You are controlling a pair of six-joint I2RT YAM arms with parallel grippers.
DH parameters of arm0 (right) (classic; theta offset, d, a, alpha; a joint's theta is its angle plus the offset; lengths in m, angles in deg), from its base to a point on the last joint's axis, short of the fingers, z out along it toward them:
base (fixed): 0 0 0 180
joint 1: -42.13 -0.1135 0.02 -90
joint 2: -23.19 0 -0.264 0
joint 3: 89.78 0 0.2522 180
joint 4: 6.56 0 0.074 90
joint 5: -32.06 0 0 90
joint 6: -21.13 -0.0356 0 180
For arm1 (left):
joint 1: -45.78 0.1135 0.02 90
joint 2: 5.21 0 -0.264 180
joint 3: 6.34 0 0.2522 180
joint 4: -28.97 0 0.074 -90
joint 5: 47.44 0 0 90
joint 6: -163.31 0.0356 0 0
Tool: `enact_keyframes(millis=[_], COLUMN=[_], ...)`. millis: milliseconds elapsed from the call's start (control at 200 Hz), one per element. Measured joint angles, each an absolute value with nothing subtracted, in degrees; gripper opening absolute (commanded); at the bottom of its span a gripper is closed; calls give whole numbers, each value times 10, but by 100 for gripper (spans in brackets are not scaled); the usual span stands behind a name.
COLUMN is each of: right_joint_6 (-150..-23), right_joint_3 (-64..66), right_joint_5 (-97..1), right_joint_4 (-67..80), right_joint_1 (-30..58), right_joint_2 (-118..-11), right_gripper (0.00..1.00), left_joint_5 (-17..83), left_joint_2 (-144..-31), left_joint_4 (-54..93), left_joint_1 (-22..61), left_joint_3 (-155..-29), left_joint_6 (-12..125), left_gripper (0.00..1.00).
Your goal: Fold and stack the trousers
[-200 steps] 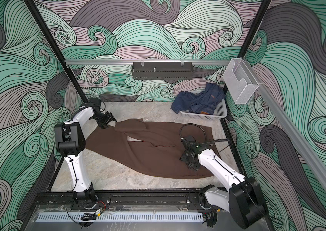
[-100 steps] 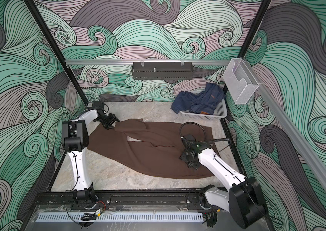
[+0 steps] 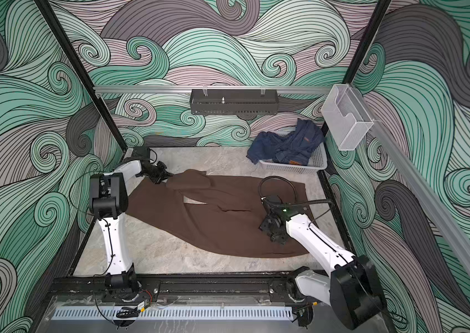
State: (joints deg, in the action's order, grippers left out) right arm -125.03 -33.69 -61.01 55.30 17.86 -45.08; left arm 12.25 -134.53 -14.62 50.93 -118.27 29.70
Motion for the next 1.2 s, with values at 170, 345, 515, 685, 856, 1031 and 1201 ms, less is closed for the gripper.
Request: enact_keyframes(millis=[170, 345, 515, 685, 856, 1031, 1201], right_joint_6=[-1250, -1248, -1237, -1217, -1198, -1187, -1188], right_joint_3=[-332, -303, -257, -187, -124, -81, -49], right_joint_5=[-611, -613, -620, -620, -618, -604, -587], right_joint_4=[556, 559, 564, 573, 573, 562, 542], right_joint_1=[179, 179, 180, 204, 270, 342, 388], right_joint_2=[-451, -456, -478, -508, -565, -641, -722], right_gripper=[67, 67, 69, 69, 70, 67, 60], left_joint_5=[124, 150, 183, 205, 213, 215, 215], left_joint_2=[-1308, -1230, -1186, -1192, -1219, -1221, -1217], left_joint_4=[-140, -130, -105, -91, -87, -80, -56], left_joint_1=[527, 571, 622, 659, 663, 667, 679], left_joint_3=[-1174, -1183, -1195, -1193, -1193, -1181, -1137], left_joint_6=[283, 273, 264, 252, 250, 253, 259], left_gripper=[0, 0, 0, 0, 0, 0, 0])
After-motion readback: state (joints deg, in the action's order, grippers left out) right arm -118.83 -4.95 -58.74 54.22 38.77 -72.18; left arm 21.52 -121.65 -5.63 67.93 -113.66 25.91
